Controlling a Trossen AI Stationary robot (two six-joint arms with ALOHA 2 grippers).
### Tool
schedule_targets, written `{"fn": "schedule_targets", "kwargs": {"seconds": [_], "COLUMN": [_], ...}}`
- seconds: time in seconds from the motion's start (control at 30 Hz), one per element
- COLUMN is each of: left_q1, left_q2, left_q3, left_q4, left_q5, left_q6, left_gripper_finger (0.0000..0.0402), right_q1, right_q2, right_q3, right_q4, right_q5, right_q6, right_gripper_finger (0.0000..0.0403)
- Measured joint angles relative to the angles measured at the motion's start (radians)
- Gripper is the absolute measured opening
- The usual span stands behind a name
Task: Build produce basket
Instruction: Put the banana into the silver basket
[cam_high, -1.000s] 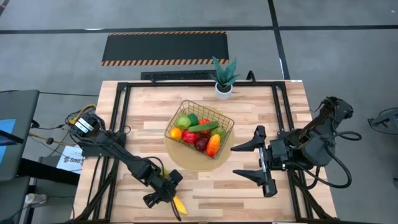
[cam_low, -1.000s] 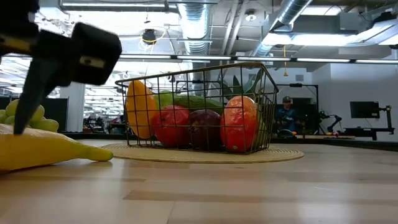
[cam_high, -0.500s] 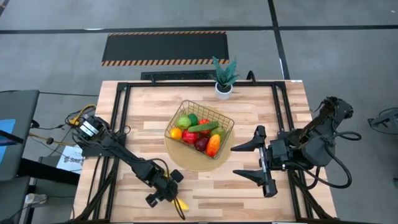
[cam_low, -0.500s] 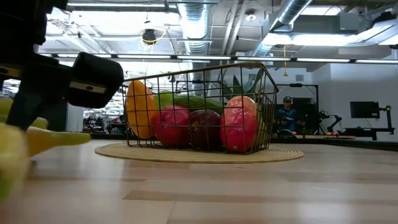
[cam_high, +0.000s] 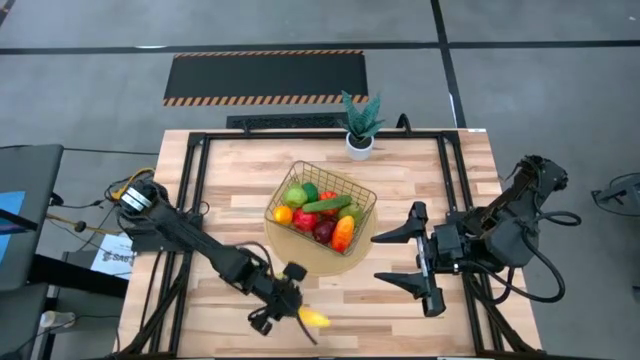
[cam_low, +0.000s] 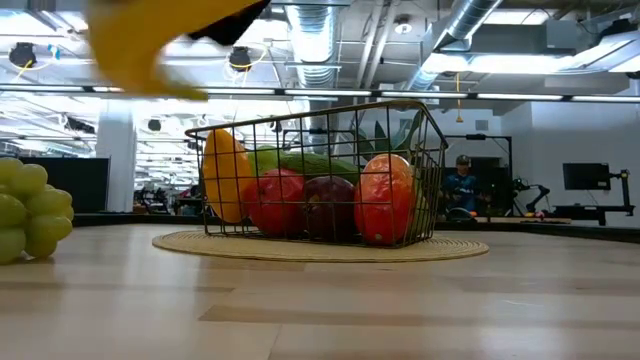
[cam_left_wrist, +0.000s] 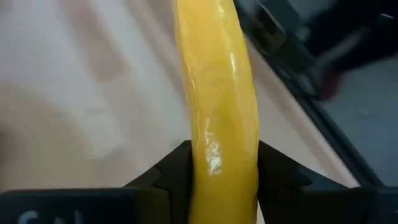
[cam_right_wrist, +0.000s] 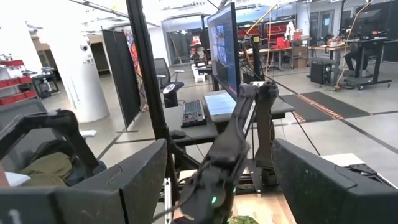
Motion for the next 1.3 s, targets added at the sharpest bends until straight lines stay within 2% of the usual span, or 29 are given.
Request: {"fn": "schedule_targets", "kwargs": {"seconds": [0.2,0.33,0.5,0.7,0.8,1.07,1.17,1.3], "left_q1": [0.104,0.206,0.347,0.475,0.493,0.494,0.494,0.495], "left_q2": [-0.1,-0.131,-0.119,-0.062,-0.015,0.065,0.064,0.057], "left_q3": [0.102,0.143,0.158,0.153,0.152,0.155,0.156,0.165], "left_q4": [-0.17,-0.223,-0.237,-0.235,-0.234,-0.2,-0.193,-0.209], "left_q5": [-0.189,-0.307,-0.284,-0.201,-0.162,-0.171,-0.161,-0.136], "left_q6": [-0.056,-0.076,0.02,0.063,0.064,0.057,0.052,0.027], "left_gripper_finger": [0.0117,0.0116,0.0121,0.0123,0.0123,0.0131,0.0155,0.0208], "right_q1": [0.0,0.0,0.0,-0.006,-0.007,-0.006,-0.009,-0.021], "right_q2": [0.0,0.0,0.0,0.0,-0.001,-0.003,-0.004,-0.004], "right_q3": [0.0,0.0,0.0,0.0,0.0,0.0,0.0,0.0], "right_q4": [0.005,0.005,0.005,0.003,-0.009,-0.019,-0.019,-0.025], "right_q5": [0.0,0.0,0.0,0.0,0.0,0.004,0.005,0.005], "right_q6": [-0.008,-0.009,-0.028,-0.035,-0.035,-0.032,-0.035,-0.035], "right_gripper_finger": [0.0311,0.0311,0.0311,0.0311,0.0311,0.0311,0.0311,0.0311]}}
